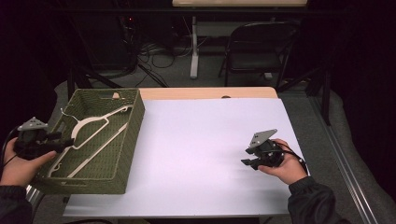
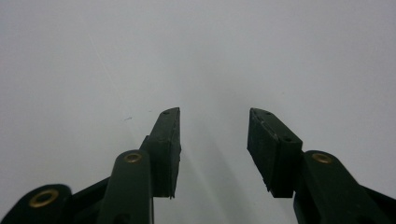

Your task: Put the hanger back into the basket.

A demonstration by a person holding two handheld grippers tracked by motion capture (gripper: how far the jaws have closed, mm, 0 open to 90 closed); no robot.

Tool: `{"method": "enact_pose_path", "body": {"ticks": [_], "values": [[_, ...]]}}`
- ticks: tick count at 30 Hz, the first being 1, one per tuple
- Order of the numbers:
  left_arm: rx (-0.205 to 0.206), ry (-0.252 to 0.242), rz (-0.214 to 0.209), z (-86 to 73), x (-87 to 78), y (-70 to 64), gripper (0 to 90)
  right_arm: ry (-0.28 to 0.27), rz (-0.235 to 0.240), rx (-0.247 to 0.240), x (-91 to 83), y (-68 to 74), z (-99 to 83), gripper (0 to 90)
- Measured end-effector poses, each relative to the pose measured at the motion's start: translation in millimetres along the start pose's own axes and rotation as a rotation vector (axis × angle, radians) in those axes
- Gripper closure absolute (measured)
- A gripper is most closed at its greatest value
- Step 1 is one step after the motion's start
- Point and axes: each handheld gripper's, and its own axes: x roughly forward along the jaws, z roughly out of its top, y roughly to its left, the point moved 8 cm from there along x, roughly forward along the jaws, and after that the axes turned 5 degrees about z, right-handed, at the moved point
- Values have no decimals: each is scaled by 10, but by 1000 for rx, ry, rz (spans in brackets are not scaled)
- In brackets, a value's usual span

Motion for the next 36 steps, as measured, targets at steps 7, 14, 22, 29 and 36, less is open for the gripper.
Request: {"method": "enact_pose_path", "body": {"ticks": [7,14,22,29,36], "values": [[12,-53,-24,125,-119,-213,378,-2,-16,-2,-33,-6,3,491],[26,-141,-75,471,-241,-629,329,-25,-48,3,-101,36,33,391],[81,-176,-153,658,-266,-1137,334,-122,-107,25,-199,135,54,368],[144,-188,-222,742,-241,-1686,306,-150,-117,86,-327,209,-5,297],[152,-229,-324,698,-65,-2227,294,-216,-167,173,-395,196,-148,222]]}}
